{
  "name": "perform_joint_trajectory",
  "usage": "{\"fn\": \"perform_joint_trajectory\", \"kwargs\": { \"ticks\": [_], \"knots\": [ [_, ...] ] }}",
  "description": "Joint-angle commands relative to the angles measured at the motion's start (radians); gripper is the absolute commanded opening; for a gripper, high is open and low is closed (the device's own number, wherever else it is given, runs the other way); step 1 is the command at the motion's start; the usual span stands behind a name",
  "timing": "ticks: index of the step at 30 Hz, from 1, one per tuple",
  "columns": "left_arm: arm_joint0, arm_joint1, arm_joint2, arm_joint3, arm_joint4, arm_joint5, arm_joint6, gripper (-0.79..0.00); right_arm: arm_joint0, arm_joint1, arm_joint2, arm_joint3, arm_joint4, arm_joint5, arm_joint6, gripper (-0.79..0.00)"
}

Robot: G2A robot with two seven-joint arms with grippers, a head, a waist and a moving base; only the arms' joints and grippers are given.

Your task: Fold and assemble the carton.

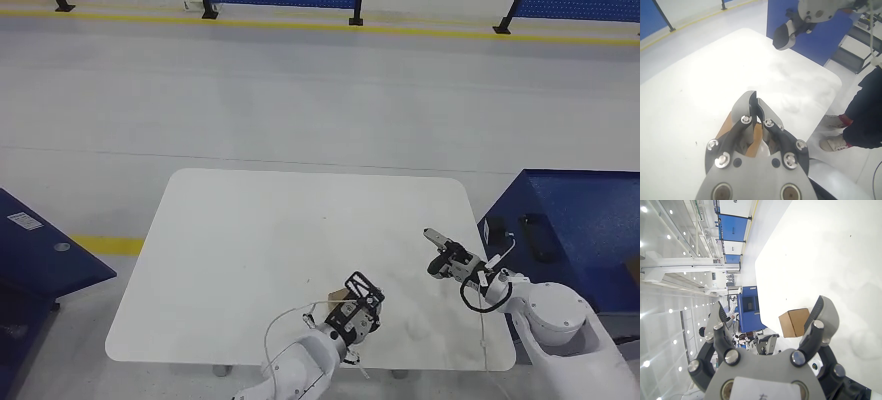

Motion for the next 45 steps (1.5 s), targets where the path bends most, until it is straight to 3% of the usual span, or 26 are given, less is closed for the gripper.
{"fn": "perform_joint_trajectory", "kwargs": {
  "ticks": [1,8,14,17,22,30,35,37,38,43,44,45],
  "knots": [
    [0.022,0.009,-0.018,-0.022,0.025,-0.023,0.036,0.000,0.000,0.000,0.000,0.000,0.000,0.000,0.000,0.000],
    [0.089,0.040,-0.089,-0.109,0.091,-0.119,0.001,0.000,0.000,0.000,0.000,0.000,0.000,0.000,0.000,0.000],
    [0.105,0.068,-0.193,-0.122,0.038,-0.294,-0.084,0.000,0.000,0.000,0.000,0.000,0.000,0.000,0.000,0.000],
    [0.076,0.072,-0.209,-0.070,-0.002,-0.369,-0.127,0.000,0.000,0.000,0.000,0.000,0.000,0.000,0.000,0.000],
    [0.006,0.064,-0.193,0.051,-0.054,-0.399,-0.140,0.000,0.000,0.000,0.000,0.000,0.000,0.000,0.000,0.000],
    [-0.119,0.037,-0.125,0.247,-0.080,-0.365,-0.109,0.000,0.000,0.000,0.000,0.000,0.000,0.000,0.000,0.000],
    [-0.154,0.028,-0.104,0.300,-0.100,-0.372,-0.096,0.000,0.000,0.000,0.000,0.000,0.000,0.000,0.000,0.000],
    [-0.157,0.027,-0.099,0.305,-0.104,-0.377,-0.094,-0.179,0.000,0.000,0.000,0.000,0.000,0.000,0.000,0.000],
    [-0.157,0.027,-0.098,0.306,-0.105,-0.378,-0.093,-0.336,0.000,0.000,0.000,0.000,0.000,0.000,0.000,0.000],
    [-0.150,0.029,-0.099,0.301,-0.105,-0.381,-0.090,-0.563,0.000,0.000,0.000,0.000,0.000,0.000,0.000,0.000],
    [-0.149,0.030,-0.101,0.299,-0.105,-0.384,-0.090,-0.696,0.000,0.000,0.000,0.000,0.000,0.000,0.000,0.000],
    [-0.148,0.031,-0.103,0.297,-0.107,-0.387,-0.088,-0.751,0.000,0.000,0.000,0.000,0.000,0.000,0.000,0.000]
  ]
}}
